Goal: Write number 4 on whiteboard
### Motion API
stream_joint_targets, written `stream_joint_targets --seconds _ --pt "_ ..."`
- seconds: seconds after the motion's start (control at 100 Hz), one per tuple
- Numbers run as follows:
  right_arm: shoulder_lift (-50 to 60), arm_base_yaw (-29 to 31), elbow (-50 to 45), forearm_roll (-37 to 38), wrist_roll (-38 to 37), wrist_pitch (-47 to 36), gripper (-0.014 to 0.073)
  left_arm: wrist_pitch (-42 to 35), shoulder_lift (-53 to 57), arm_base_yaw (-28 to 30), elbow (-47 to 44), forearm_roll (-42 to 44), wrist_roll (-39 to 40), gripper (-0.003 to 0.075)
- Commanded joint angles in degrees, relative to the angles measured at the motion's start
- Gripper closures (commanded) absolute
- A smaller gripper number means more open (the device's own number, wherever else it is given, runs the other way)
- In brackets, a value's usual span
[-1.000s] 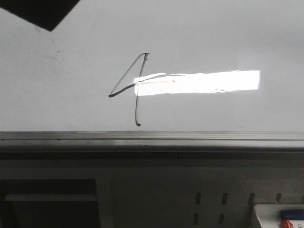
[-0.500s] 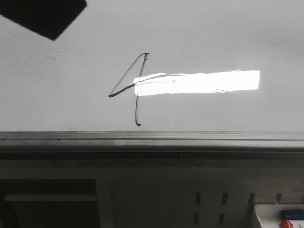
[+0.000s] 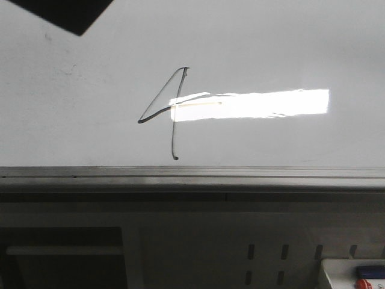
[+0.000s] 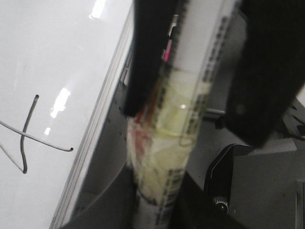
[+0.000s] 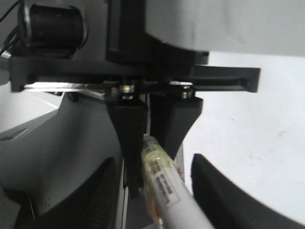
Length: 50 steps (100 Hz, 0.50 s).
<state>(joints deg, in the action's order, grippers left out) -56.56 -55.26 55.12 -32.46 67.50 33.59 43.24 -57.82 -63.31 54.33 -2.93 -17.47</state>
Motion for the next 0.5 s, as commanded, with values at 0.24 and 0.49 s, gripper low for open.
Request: stream_joint_targets --seconds 0.24,0.49 --pt "10.50 15.95 1.28 -2.59 -9.51 -4.37 0.0155 -15.89 0.62 5.02 -5.16 12.50 26.99 0.0741" --pt "17.70 25.53 -4.65 -2.59 -14.06 -4.38 0.0657 -34.31 -1.97 13.59 -13.71 21.78 45.72 0.0741"
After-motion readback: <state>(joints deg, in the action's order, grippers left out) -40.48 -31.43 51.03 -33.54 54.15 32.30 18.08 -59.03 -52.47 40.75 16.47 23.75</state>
